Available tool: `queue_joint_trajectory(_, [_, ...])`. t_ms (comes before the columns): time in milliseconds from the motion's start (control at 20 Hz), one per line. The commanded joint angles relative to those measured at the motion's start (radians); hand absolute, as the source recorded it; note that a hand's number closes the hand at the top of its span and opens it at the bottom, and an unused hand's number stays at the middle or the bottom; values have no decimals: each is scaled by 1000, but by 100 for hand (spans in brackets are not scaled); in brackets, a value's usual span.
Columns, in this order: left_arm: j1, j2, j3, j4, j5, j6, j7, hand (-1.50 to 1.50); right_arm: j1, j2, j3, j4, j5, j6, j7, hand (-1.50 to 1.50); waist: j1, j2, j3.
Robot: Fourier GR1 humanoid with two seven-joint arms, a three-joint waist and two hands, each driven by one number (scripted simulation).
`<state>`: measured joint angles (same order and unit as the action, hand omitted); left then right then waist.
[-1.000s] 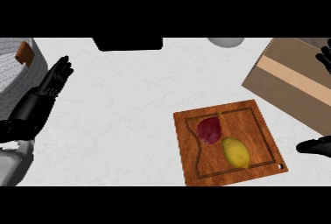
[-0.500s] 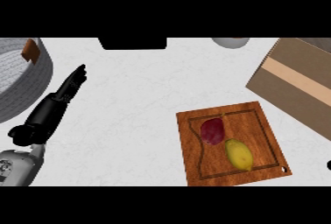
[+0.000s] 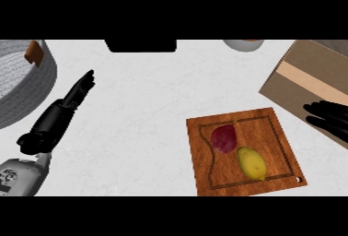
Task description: Pick the lemon from the cutting board and place it in the cardboard box
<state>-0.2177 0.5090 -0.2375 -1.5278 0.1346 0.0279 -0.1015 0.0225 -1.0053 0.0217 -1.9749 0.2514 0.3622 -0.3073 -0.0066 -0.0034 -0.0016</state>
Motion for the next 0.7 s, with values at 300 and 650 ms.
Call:
queue_joint_trajectory(300, [-12, -39, 12, 2, -39, -16, -9, 0, -39, 67, 270, -309, 228, 143, 475, -150, 11, 3, 0])
queue_joint_trajectory(650, [-31, -72, 52, 15, -50, -51, 33, 0, -35, 189, 387, -339, 336, 252, 637, -150, 7, 2, 1])
